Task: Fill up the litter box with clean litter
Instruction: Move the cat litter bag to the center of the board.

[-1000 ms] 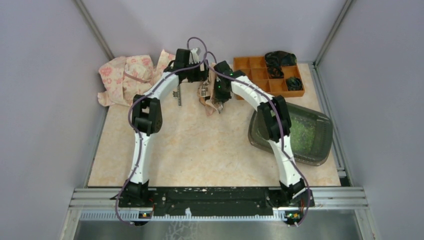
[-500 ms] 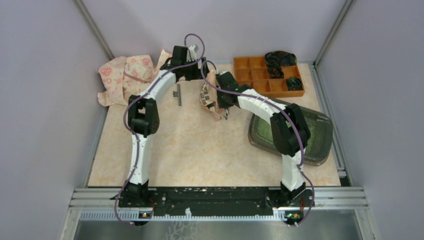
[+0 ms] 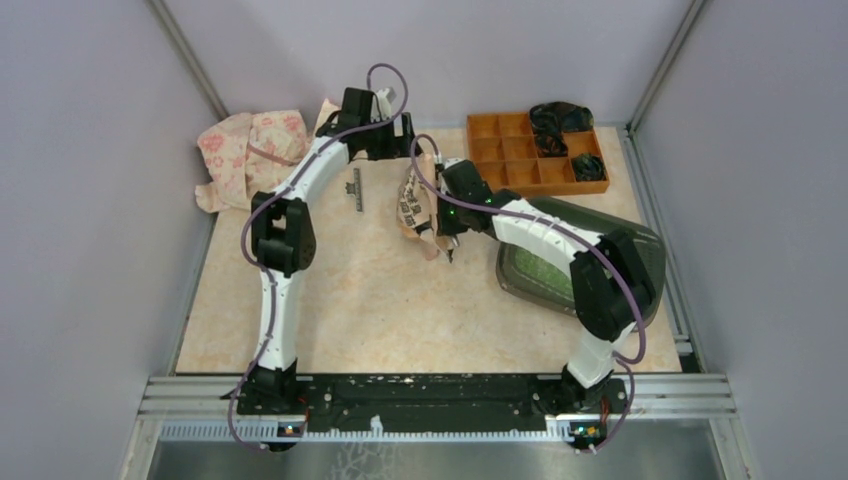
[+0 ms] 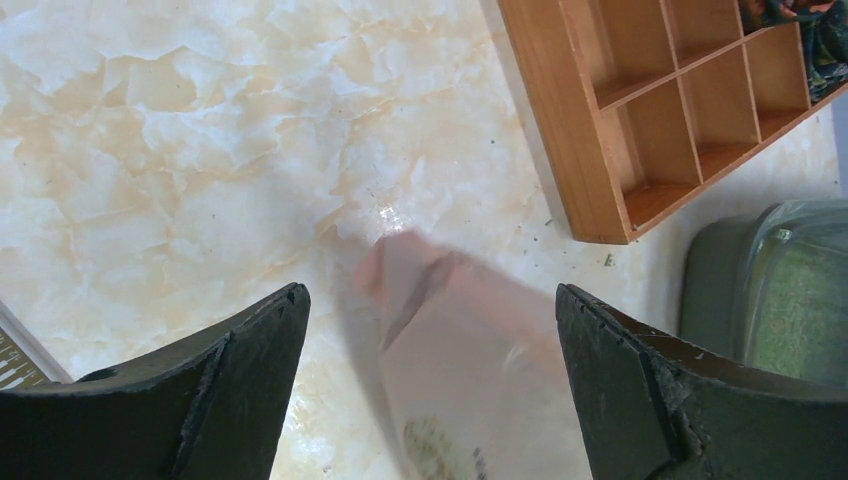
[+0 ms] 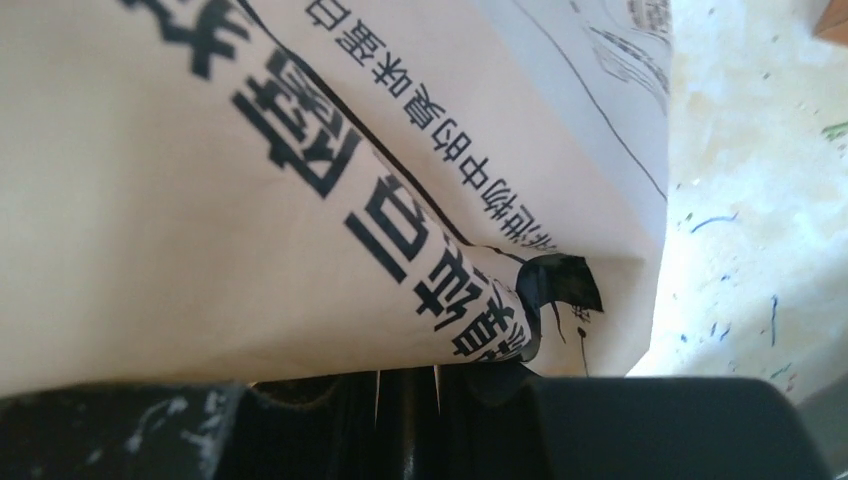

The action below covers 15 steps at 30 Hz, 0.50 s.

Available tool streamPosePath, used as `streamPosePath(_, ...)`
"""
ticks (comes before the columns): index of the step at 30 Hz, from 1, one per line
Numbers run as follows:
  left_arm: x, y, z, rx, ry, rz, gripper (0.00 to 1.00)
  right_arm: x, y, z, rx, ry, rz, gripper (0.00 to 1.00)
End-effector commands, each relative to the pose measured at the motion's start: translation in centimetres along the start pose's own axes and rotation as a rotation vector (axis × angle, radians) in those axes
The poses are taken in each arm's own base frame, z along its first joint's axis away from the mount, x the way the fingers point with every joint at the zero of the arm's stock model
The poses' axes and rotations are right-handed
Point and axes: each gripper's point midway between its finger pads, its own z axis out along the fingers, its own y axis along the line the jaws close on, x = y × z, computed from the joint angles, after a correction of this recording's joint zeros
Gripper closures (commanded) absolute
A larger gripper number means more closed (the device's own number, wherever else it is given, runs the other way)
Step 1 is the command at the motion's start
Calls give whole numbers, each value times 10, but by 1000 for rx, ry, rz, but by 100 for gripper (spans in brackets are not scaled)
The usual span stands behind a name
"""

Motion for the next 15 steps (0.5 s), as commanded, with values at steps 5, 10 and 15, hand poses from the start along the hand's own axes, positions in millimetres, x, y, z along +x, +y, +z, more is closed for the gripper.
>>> streamPosePath(5,-15,-24,-28,34,-29,36,2,-37,34,-74,-90,-154,9,100)
streamPosePath(10,-16,-27,-34,37,-29,37,2,-26,25,-94,-48,-118,-26,100)
streamPosePath(15,-14,-31,-43,43,-27,38,2,-16,29,-108,-92,-102,-27,100)
